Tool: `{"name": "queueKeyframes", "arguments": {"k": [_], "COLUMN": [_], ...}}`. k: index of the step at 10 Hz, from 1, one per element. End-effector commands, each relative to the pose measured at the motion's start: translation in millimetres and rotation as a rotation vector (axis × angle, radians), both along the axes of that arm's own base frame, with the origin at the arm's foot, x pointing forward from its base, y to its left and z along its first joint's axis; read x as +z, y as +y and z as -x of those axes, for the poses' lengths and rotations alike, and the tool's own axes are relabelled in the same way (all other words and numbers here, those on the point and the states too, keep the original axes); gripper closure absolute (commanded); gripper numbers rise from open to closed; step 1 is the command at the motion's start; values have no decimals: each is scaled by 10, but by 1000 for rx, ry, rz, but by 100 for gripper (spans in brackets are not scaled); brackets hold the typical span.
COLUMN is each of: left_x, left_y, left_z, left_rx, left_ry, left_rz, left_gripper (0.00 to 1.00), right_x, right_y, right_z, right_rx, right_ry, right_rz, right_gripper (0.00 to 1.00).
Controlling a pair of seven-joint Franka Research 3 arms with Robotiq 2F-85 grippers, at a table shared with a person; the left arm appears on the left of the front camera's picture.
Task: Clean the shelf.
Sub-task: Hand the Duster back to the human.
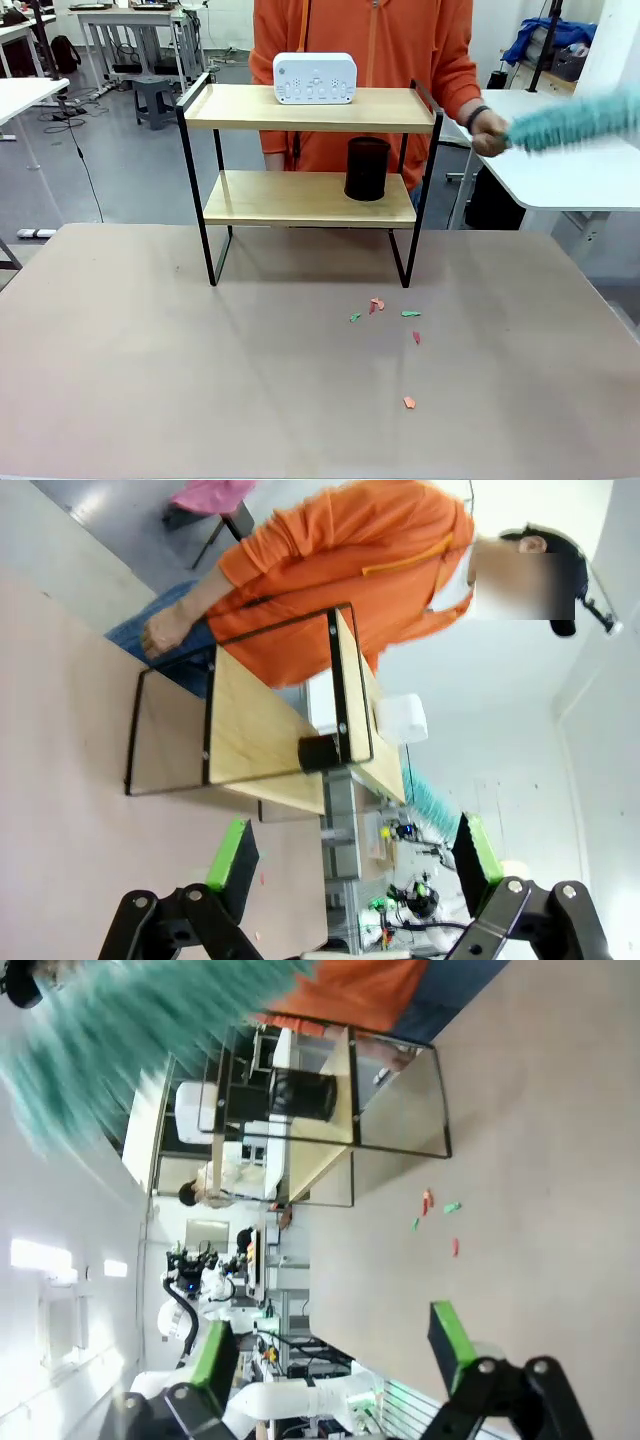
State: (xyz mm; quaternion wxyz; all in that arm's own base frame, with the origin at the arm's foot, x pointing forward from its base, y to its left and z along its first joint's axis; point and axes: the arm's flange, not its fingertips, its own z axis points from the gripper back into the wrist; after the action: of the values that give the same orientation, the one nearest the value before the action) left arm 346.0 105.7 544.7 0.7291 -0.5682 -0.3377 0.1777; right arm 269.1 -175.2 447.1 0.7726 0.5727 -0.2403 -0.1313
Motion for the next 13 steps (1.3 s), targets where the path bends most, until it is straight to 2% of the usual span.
{"name": "queueKeyframes", "arguments": {"k": [1,3,4,5,6,7,13], "left_x": [-309,-673,-764,-824,-845,-689,-689], "left_y": [-445,-951,-1118,-1234,-1191,-1157,-1157], "left_z": [18,32,44,33,-49,-203,-203], "left_rx": [-176,-318,-337,-300,-283,-345,-345], "left_ry": [33,83,93,138,183,129,129], "left_rz": [85,150,191,160,123,166,166], "left_gripper": [0,0,0,0,0,0,0], "right_x": [114,212,165,30,-83,436,436], "right_y": [403,1135,1612,2081,2369,1244,1244], "right_z": [14,-56,-113,-182,-185,-539,-539], "right_rx": [53,154,193,211,318,224,224], "right_ry": [-33,-89,-55,12,64,-62,-62], "right_rz": [-70,-179,-144,-139,-158,-143,-143], "right_gripper": [0,0,0,0,0,0,0]}}
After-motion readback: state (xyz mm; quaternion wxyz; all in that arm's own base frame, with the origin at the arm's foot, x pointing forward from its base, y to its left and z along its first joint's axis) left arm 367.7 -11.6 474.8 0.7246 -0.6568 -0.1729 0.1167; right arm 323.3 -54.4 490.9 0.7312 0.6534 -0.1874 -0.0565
